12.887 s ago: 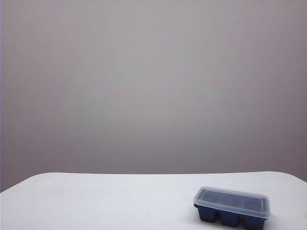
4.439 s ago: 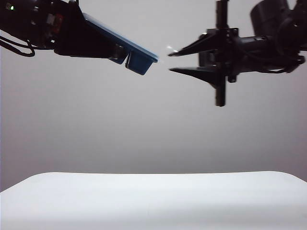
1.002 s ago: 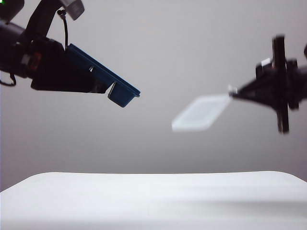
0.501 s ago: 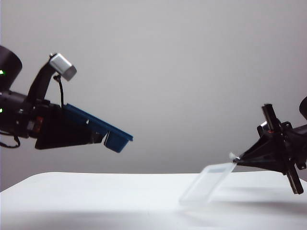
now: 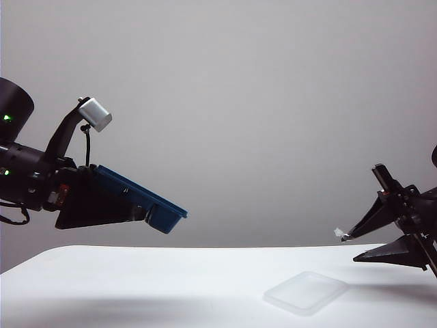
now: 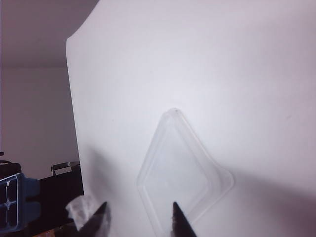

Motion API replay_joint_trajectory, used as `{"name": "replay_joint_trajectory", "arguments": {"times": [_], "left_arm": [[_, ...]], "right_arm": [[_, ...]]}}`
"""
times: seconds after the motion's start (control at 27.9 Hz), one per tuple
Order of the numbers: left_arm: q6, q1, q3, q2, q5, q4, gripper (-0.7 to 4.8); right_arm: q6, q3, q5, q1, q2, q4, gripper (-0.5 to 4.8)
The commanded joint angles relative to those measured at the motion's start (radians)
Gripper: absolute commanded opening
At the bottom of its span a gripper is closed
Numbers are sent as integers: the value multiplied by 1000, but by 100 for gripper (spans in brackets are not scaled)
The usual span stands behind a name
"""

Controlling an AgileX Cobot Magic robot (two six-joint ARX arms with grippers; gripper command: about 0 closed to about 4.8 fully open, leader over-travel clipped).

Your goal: Pick up the ice cube tray, remove its lid, and then place both the tray and the lid back on the table.

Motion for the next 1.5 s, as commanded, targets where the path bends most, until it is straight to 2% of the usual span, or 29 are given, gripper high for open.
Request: {"name": "replay_joint_trajectory", "arguments": {"times": [0.04,0.14,0.57,0.79,0.86,0.93,0.97,1.04,1.07,1.15,1.29,1.43,1.5], "left_arm": [[1,0,1,-3,5,4,368],[1,0,1,-3,2,-8,479],[0,0,2,-14,-81,-40,479],[-71,0,2,-149,-194,-58,479],[-80,0,2,-195,-277,-93,479],[-75,0,2,-274,-555,-217,479],[-47,0,2,-285,-745,-252,479],[-39,3,2,-272,-876,-254,479],[-45,14,3,-260,-895,-250,479],[-53,37,3,-235,-856,-257,479],[-78,52,3,-165,-929,-248,479],[-118,50,3,-112,-929,-242,479],[-142,50,3,-98,-882,-242,479]], "right_arm": [[-5,2,-5,0,-5,-8,172],[-5,2,-16,0,-5,-8,172],[-6,2,-46,1,-5,-4,172],[-6,2,-89,2,-31,-1,171],[-6,2,-95,8,-46,-5,171],[-6,2,-105,21,-76,-4,171],[-6,2,-108,33,-94,-3,171],[-6,2,-109,52,-115,3,171],[-6,2,-109,60,-125,4,171],[-5,2,-109,86,-144,18,171],[3,3,-106,124,-160,51,171],[3,3,-87,153,-160,56,171],[3,2,-87,158,-160,56,171]]}}
